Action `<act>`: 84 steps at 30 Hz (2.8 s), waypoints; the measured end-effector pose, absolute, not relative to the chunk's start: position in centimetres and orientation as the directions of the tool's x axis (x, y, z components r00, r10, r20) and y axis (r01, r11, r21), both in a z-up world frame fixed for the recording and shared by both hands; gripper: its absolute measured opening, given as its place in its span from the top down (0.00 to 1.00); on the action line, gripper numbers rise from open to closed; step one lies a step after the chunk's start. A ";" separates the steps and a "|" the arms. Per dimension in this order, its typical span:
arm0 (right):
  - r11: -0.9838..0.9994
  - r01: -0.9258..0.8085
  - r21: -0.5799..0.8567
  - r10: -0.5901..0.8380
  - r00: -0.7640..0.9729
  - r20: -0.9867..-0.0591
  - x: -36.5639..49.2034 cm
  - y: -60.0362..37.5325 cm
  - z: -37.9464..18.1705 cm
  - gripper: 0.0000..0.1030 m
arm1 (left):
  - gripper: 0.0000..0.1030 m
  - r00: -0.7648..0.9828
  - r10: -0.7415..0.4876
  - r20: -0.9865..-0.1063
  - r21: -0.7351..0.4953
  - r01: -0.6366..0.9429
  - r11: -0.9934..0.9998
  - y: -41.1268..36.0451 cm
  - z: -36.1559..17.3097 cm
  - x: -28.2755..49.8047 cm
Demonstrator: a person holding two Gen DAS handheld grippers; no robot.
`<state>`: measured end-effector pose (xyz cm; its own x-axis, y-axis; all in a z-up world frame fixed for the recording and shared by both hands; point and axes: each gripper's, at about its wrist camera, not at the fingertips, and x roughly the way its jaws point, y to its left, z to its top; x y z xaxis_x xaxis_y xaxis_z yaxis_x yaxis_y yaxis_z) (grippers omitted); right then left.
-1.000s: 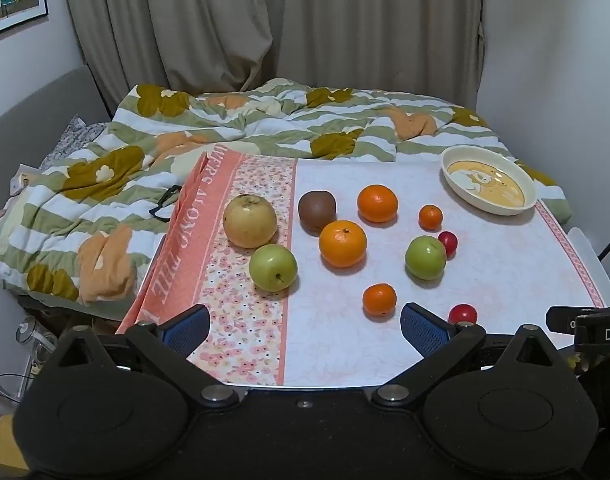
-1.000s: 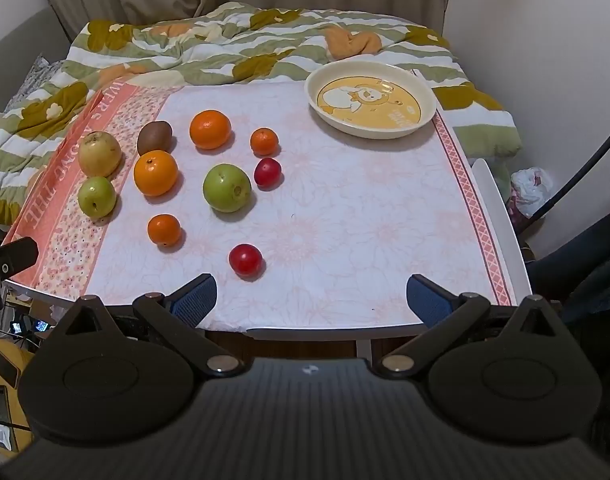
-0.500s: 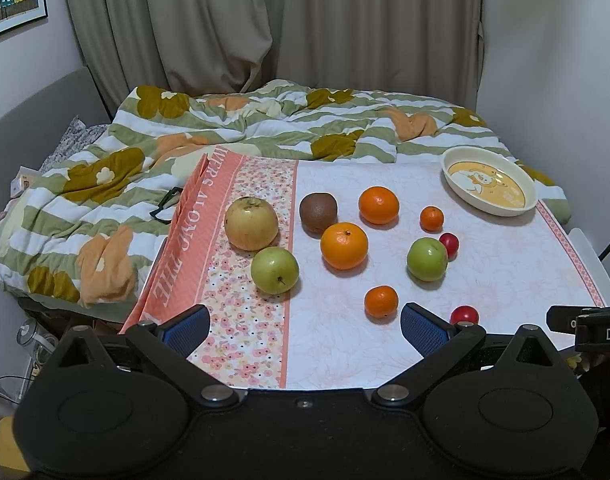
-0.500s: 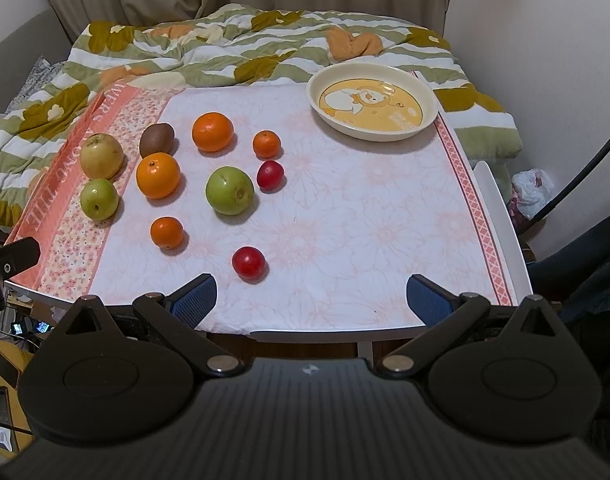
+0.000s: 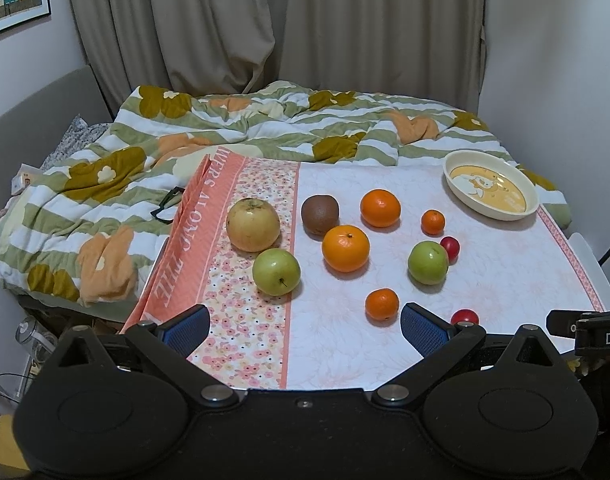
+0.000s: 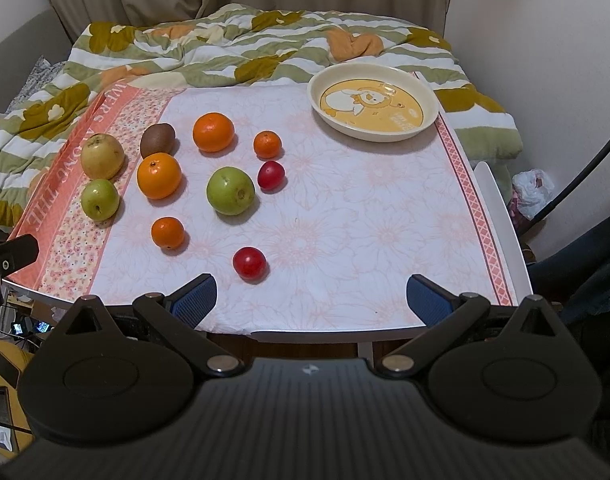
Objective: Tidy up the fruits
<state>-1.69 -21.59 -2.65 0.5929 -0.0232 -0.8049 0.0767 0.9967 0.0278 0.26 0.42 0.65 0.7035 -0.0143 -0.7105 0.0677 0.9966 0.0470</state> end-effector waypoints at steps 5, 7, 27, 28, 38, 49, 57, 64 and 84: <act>0.997 0.076 0.028 -0.023 0.592 -0.805 -1.7 -21.6 -2.7 0.00 | 0.00 0.705 -0.010 -0.709 0.047 0.062 0.997 0.6 0.7 0.2; 0.996 0.079 0.029 -0.024 0.591 -0.806 -1.7 -21.6 -2.7 0.00 | 0.00 0.705 -0.010 -0.709 0.049 0.063 0.997 0.6 0.7 0.1; 0.998 0.015 0.053 0.034 0.604 -0.796 -1.1 -22.2 -1.2 0.00 | 0.00 0.725 0.034 -0.688 0.047 -0.003 0.999 0.8 2.1 -0.2; 0.999 -0.006 0.053 0.045 0.607 -0.794 -0.8 -22.1 -1.2 0.00 | 0.00 0.732 0.044 -0.680 0.056 -0.008 0.998 1.0 2.1 -0.1; 0.996 -0.073 0.045 0.081 0.609 -0.789 1.4 -19.6 -3.4 0.00 | 0.00 0.741 0.046 -0.670 0.092 0.021 0.996 3.5 -0.1 3.1; 0.993 -0.113 -0.013 0.068 0.680 -0.730 3.8 -13.7 -5.6 0.00 | 0.00 0.741 -0.117 -0.662 0.120 0.259 0.958 6.8 -4.3 8.4; 0.998 -0.061 0.033 0.065 0.657 -0.751 5.9 -11.6 -9.2 0.00 | 0.02 0.657 -0.210 -0.724 0.102 0.402 0.910 7.8 -8.2 12.3; 0.992 -0.124 0.005 0.083 0.640 -0.764 6.8 -9.5 -11.4 0.00 | 0.16 0.564 -0.276 -0.778 0.036 0.479 0.877 7.1 -11.0 15.0; 0.987 -0.158 0.037 0.126 0.598 -0.792 9.4 -7.7 -13.4 0.34 | 0.40 0.517 -0.346 -0.783 -0.047 0.505 0.862 7.9 -12.3 15.6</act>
